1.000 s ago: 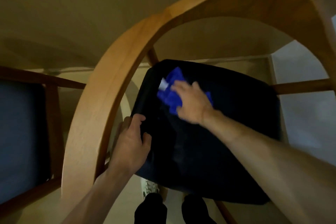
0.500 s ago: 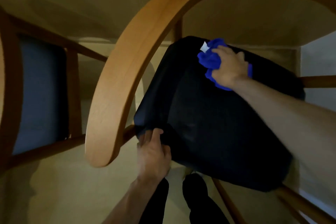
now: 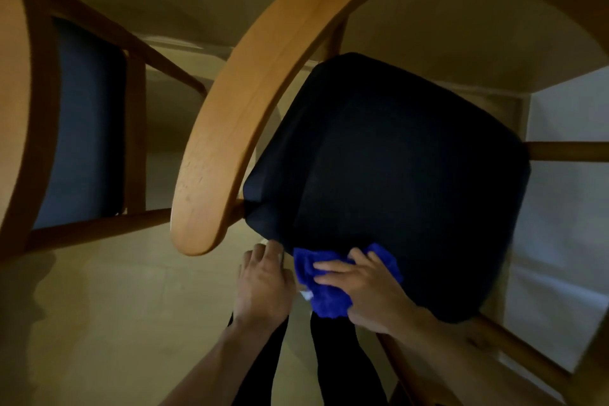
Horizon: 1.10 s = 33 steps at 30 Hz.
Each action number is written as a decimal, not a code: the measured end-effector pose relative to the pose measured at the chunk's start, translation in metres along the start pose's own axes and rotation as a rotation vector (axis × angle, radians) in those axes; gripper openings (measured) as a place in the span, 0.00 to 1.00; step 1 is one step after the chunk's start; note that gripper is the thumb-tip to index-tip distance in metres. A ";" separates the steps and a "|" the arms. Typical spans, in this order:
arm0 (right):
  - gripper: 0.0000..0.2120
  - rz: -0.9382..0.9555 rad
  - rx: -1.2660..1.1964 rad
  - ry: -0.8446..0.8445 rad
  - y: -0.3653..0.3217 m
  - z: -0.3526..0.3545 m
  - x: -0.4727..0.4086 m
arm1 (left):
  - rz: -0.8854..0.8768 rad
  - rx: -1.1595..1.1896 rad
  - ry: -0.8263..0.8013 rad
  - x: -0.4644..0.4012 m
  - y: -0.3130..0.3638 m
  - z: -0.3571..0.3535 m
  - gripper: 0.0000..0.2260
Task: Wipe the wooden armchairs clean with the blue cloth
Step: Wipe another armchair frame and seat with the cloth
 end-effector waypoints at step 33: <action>0.32 -0.819 -0.296 0.666 0.142 0.092 0.089 | -0.494 -0.279 0.000 -0.028 0.127 -0.029 0.26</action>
Point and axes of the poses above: each hand's wrist, its own x-axis away from the middle knuckle, its own z-axis out of the back of the hand, y = z × x, the point moved 1 cm from there along -x, towards the middle knuckle, and after that the axes turned 9 degrees about -x, right-handed, at the moved point
